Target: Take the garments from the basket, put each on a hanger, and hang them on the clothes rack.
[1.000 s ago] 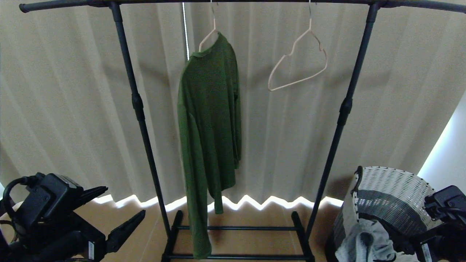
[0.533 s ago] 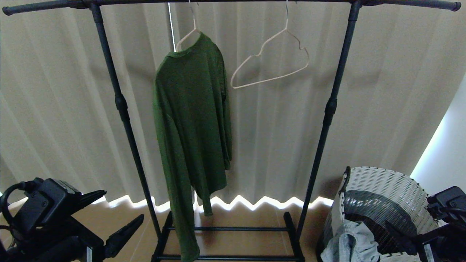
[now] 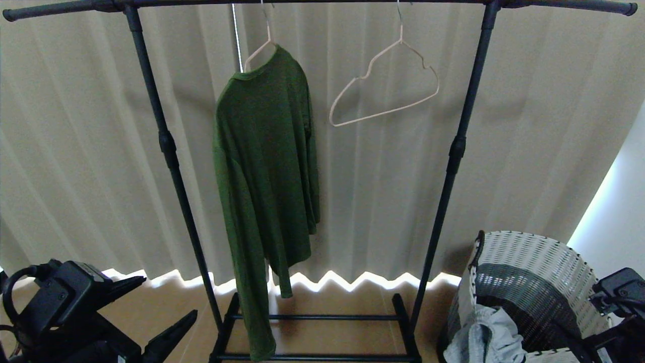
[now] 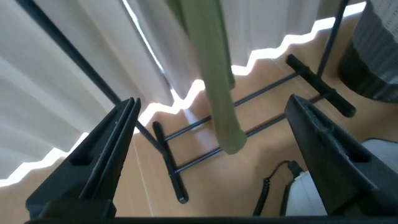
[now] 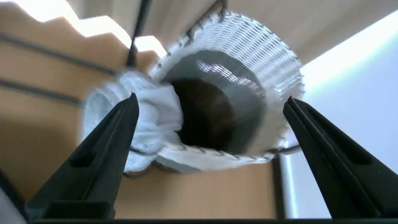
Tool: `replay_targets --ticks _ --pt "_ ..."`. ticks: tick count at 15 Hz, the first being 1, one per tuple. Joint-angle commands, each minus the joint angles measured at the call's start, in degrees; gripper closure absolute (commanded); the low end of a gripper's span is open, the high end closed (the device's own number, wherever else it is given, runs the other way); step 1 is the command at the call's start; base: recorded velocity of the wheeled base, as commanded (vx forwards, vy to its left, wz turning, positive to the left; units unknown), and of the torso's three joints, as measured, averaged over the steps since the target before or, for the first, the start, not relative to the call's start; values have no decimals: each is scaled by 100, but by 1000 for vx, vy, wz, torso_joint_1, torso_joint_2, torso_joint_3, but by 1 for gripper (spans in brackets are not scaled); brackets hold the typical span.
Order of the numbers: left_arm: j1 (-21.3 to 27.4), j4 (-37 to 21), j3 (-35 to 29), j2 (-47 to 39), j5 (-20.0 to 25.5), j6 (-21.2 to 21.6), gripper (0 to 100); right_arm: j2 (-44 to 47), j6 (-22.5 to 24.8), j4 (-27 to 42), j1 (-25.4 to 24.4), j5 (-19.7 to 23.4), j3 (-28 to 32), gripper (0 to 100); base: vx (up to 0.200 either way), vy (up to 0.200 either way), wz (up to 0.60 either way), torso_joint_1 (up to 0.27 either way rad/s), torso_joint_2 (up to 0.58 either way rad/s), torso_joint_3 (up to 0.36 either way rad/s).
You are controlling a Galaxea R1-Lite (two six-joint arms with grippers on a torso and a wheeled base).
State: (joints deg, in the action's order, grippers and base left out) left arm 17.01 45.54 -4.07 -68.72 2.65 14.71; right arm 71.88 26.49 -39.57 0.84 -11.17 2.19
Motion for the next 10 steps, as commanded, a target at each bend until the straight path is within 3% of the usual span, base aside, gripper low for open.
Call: replay_targets --ticks 1,8,10 --pt "-4 7 20 25 -1 -21 0 11 330 143 224 0 27 0 0 0 0 0 0 0" --pt "-48 -2 3 377 -1 -4 0 1013 603 538 57 80 246 0 0 0 0 0 0 0" --pt "-57 -2 20 447 -1 -12 0 1399 594 512 -330 106 229 0 0 0 0 0 0 0"
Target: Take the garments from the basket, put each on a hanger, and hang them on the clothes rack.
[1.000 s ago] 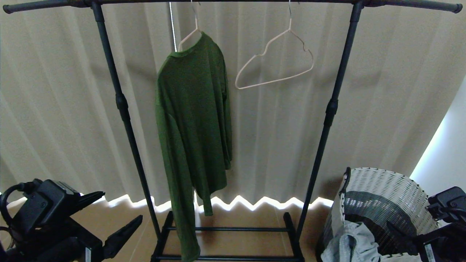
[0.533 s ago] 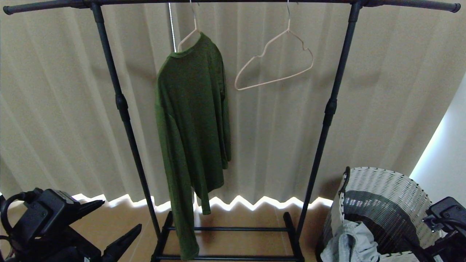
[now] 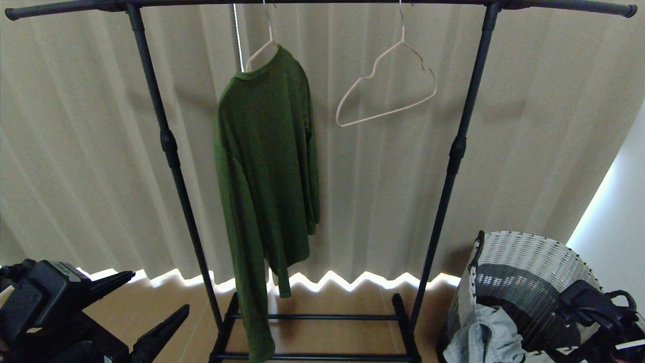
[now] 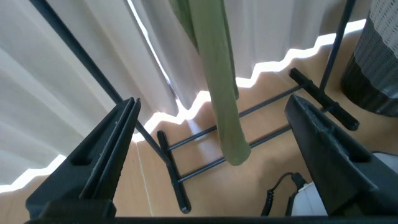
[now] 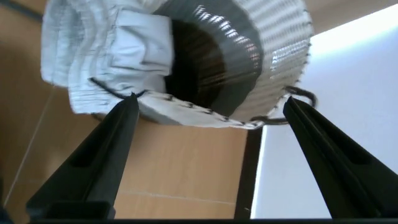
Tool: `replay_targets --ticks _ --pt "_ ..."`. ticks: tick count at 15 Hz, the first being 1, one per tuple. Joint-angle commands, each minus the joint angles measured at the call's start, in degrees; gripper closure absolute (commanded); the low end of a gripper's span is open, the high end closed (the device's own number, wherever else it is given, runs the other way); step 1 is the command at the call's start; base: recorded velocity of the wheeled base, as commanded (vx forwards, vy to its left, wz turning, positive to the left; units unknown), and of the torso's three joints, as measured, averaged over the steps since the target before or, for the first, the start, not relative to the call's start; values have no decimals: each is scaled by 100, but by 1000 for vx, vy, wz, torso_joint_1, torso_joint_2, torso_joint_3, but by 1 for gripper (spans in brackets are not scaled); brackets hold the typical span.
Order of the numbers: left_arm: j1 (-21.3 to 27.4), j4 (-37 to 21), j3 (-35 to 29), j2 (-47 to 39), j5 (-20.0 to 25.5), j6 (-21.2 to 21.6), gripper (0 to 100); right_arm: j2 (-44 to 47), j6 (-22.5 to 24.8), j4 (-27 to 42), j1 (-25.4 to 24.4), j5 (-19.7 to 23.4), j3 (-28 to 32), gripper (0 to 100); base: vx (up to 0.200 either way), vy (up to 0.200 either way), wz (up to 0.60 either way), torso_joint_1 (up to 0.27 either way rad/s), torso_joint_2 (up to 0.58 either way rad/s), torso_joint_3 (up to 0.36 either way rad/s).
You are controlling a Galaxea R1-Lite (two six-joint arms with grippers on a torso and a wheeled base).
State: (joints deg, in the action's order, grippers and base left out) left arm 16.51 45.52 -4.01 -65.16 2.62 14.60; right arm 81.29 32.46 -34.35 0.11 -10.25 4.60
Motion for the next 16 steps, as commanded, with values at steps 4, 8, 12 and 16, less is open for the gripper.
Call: replay_targets --ticks 4,8,12,16 --pt "-7 1 6 91 2 -10 0 1047 -30 -45 -1092 392 191 0 0 0 0 0 0 0" --pt "2 1 23 91 2 -1 0 2436 -100 -590 -987 190 753 0 0 0 0 0 0 0" --pt "2 1 23 100 2 -1 0 3508 -100 -1399 -776 -258 1008 0 0 0 0 0 0 0" --pt "2 1 23 91 2 -1 0 4000 -91 -2005 -767 -460 1026 0 0 0 0 0 0 0"
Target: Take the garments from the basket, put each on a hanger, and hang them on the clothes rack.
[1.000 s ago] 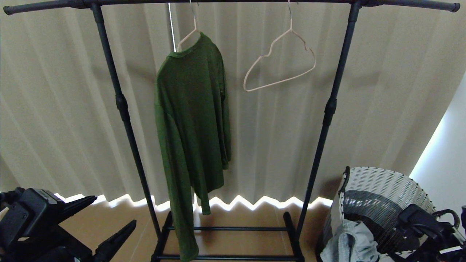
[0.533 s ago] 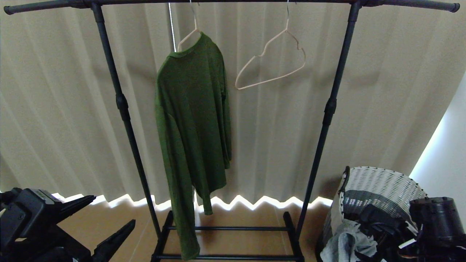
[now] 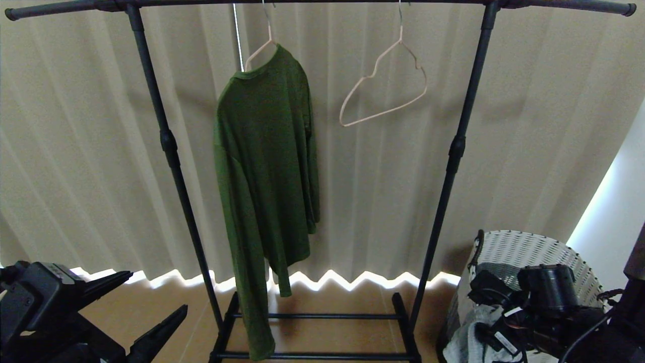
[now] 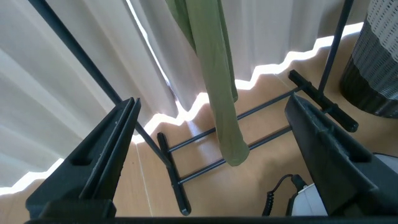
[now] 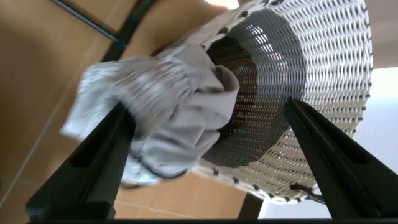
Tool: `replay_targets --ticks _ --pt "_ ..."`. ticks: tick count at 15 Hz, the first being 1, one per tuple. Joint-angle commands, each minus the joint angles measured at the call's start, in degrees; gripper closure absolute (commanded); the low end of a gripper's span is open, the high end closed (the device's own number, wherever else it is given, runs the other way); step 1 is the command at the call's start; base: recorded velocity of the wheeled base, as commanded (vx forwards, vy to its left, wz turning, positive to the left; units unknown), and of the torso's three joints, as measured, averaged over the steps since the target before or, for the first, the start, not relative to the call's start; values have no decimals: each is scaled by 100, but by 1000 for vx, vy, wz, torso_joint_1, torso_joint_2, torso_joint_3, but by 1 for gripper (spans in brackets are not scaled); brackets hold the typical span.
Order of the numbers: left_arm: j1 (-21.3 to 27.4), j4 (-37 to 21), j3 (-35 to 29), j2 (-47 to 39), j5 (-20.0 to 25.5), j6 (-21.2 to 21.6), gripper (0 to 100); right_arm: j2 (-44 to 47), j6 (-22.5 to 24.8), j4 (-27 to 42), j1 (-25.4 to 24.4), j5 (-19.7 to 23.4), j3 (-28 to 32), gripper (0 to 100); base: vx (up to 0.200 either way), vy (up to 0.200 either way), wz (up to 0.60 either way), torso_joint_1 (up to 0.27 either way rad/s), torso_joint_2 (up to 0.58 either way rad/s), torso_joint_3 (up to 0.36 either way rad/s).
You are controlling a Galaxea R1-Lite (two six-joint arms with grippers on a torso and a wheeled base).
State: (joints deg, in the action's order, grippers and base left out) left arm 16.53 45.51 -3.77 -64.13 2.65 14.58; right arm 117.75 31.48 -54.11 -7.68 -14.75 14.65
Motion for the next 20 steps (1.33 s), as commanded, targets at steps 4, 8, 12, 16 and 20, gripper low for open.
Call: replay_targets --ticks 4,8,12,16,20 --pt "-1 2 -1 -11 -1 1 0 354 8 -301 12 -142 20 0 0 0 0 0 0 0" --pt "-1 2 16 -3 -1 10 0 143 -10 -556 12 -133 -50 100 0 0 0 0 0 0" --pt "-1 2 43 6 -1 10 0 -182 -1 -1444 109 -81 -411 100 0 0 0 0 0 0" --pt "26 2 69 -20 -1 27 0 -1615 166 -1330 311 -72 -191 100 0 0 0 0 0 0" --pt "17 2 60 -11 -1 19 0 -3188 192 736 355 -45 714 100 0 0 0 0 0 0"
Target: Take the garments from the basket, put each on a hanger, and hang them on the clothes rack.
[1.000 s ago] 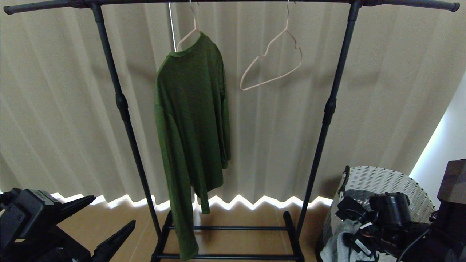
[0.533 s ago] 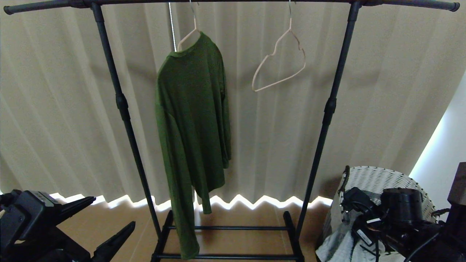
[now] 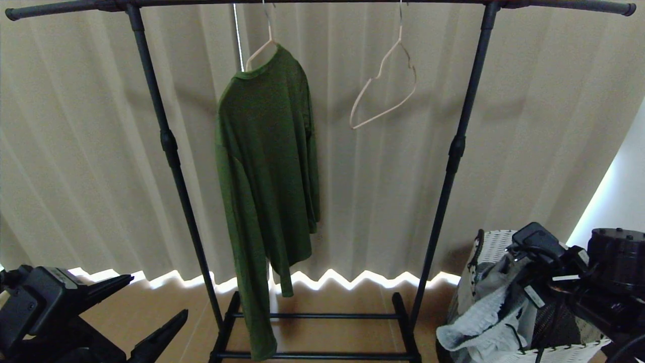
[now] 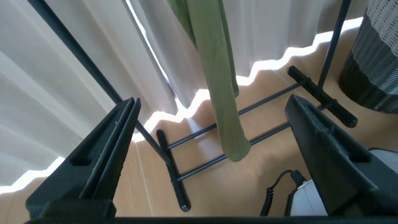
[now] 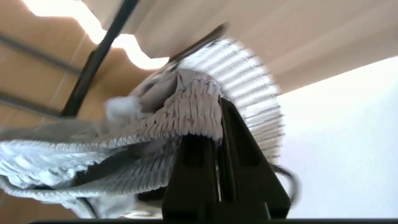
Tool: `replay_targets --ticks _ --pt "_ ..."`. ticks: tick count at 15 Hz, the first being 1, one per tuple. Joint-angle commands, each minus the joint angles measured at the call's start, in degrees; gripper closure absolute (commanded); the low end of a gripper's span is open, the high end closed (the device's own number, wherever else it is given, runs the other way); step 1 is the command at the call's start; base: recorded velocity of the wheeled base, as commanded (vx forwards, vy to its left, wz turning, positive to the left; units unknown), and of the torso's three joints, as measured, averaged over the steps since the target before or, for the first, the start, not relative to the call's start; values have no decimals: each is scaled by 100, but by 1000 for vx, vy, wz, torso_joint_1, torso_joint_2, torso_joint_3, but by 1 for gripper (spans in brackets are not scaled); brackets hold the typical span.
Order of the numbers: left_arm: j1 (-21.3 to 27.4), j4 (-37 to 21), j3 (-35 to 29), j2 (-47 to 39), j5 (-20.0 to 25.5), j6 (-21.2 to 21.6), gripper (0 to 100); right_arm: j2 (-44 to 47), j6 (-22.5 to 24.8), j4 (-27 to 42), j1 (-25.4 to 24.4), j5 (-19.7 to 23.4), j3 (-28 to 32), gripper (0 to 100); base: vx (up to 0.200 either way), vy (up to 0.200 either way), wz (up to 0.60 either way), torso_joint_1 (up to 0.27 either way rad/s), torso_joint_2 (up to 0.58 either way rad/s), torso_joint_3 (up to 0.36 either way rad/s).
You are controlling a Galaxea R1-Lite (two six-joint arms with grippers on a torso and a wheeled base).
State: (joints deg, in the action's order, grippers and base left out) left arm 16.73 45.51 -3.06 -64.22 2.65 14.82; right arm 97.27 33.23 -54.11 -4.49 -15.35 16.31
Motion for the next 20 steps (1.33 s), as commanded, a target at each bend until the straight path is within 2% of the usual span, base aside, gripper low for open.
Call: replay_targets --ticks 1,2,4,6,8,10,16,20 --pt "-3 2 -10 -3 -1 -6 0 -1386 17 1245 9 23 830 100 0 0 0 0 0 0" --pt "-11 2 -10 -3 -1 -6 0 -1799 8 2203 -17 49 1392 100 0 0 0 0 0 0" --pt "-11 2 -10 -20 -1 -6 0 -2133 -142 3241 -35 93 1990 100 0 0 0 0 0 0" --pt "-3 2 -2 -20 -1 -6 0 -2186 -475 3337 -193 102 2025 100 0 0 0 0 0 0" --pt "-3 2 16 -38 -1 3 0 -2326 -616 3407 -272 93 1972 100 0 0 0 0 0 0" --pt "6 2 16 -12 -1 3 0 -2485 -616 3425 -290 93 1955 100 0 0 0 0 0 0" --pt "6 2 34 15 -1 12 0 -2564 -607 3425 -342 58 1858 100 -200 0 0 3 3 1" --pt "76 2 130 -3 8 12 0 -2555 -616 3416 -351 85 1744 100 0 0 0 0 0 0"
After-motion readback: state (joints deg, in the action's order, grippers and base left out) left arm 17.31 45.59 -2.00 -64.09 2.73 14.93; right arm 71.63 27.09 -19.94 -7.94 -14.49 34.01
